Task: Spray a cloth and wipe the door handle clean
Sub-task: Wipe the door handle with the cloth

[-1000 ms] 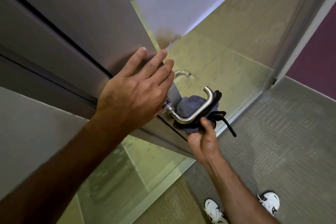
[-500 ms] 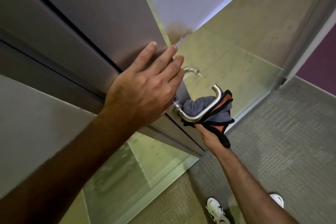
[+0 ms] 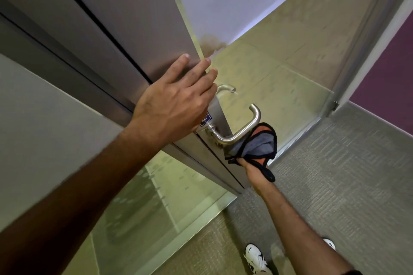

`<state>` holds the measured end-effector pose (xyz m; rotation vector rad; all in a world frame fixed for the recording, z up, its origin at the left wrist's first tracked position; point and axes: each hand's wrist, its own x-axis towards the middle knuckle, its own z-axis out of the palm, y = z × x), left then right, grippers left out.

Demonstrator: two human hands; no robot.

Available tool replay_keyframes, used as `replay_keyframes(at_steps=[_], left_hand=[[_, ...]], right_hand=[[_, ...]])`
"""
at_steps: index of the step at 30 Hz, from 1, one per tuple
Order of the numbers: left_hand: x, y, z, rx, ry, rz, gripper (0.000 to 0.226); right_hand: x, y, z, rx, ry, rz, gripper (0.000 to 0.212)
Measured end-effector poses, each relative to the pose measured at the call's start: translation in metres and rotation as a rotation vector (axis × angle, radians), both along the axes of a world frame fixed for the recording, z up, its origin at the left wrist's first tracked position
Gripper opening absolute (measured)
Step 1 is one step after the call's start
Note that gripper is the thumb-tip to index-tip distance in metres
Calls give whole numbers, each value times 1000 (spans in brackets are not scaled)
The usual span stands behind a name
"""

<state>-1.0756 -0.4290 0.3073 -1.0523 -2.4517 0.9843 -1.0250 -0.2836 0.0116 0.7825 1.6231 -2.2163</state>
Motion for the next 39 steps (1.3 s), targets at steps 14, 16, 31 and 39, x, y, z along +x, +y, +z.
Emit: replay_keyframes(at_steps=[14, 16, 31, 39], left_hand=[[34, 22, -21, 699, -410, 20, 47], [54, 32, -43, 886, -567, 154, 52], [98, 160, -104, 1981, -910, 765, 50], [150, 203, -112, 2106, -590, 1024, 53]], right_hand=[[47, 105, 91, -151, 169, 192, 43], [54, 118, 101, -175, 197, 246, 42], [18, 209, 159, -295, 296, 596, 114], [20, 214, 154, -15, 413, 533, 41]])
